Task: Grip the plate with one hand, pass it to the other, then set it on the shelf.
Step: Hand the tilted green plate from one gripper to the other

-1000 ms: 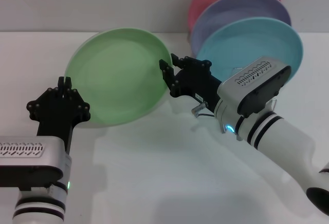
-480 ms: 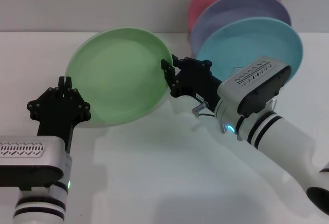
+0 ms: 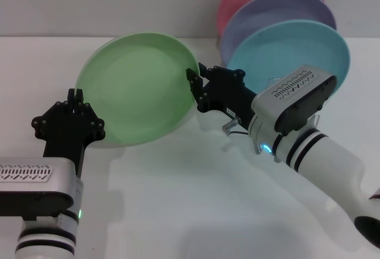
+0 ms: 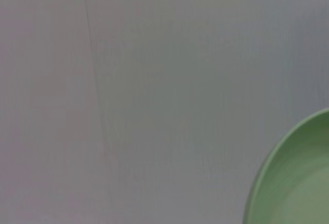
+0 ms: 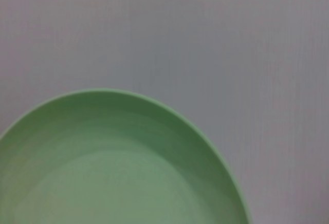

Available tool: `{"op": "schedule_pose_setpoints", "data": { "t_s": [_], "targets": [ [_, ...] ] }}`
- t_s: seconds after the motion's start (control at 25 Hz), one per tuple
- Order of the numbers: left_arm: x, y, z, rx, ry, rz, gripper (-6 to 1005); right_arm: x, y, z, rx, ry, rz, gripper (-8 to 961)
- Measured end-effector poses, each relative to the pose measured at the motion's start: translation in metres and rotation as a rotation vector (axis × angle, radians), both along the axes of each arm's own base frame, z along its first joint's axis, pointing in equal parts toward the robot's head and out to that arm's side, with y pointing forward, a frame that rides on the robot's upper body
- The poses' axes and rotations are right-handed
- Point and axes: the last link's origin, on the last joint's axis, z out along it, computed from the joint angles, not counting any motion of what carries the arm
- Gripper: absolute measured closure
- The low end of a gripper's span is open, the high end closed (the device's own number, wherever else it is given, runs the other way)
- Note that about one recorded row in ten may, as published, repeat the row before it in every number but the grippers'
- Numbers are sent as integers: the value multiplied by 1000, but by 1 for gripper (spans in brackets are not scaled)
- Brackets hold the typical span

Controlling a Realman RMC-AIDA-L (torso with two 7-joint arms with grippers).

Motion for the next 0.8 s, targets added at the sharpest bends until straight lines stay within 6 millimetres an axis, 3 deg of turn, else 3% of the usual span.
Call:
{"op": "schedule_pose_setpoints", "data": {
  "t_s": [0.8],
  "targets": [
    [0,0,0,0,0,2,875,1,0,0,2,-2,-2,815]
  ]
}}
